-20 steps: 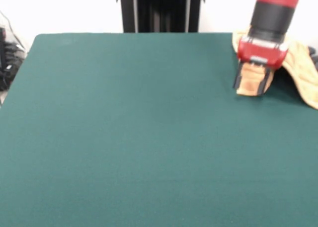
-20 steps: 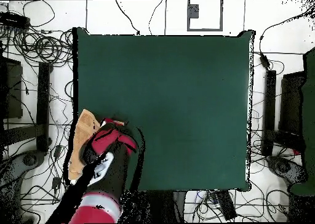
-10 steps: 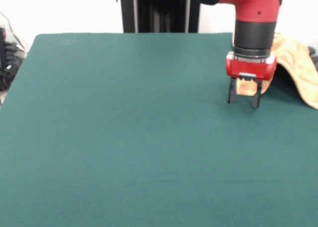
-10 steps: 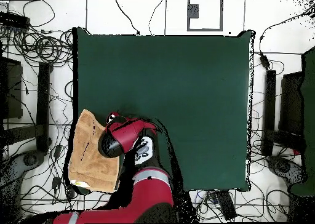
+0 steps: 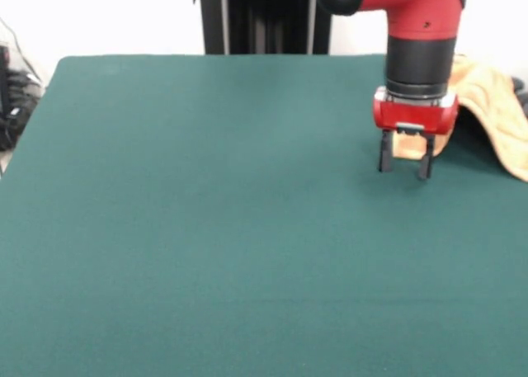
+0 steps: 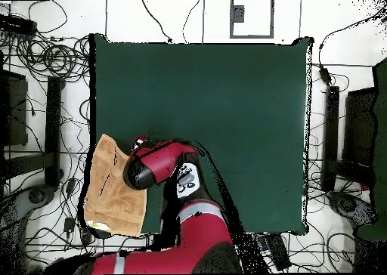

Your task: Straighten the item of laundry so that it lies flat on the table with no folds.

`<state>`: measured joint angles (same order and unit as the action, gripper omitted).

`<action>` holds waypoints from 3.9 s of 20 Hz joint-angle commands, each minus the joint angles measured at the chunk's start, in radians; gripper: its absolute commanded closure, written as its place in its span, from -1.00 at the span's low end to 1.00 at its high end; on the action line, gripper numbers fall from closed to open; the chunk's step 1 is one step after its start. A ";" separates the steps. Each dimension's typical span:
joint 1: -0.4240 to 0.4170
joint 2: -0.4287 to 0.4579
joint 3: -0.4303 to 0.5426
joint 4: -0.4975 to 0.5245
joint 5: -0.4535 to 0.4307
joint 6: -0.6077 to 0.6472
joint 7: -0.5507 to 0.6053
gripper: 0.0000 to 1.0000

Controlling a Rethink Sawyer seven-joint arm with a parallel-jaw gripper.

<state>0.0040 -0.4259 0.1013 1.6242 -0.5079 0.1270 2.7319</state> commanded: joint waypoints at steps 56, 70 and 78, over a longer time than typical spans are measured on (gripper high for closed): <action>0.025 -0.007 0.140 0.063 -0.002 0.217 -0.116 -1.00; -0.029 0.036 0.080 0.060 -0.166 0.129 -0.069 -1.00; -0.222 0.084 0.314 0.197 0.022 0.207 -0.055 -1.00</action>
<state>-0.1257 -0.4534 0.2066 1.6506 -0.5738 0.3026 2.7319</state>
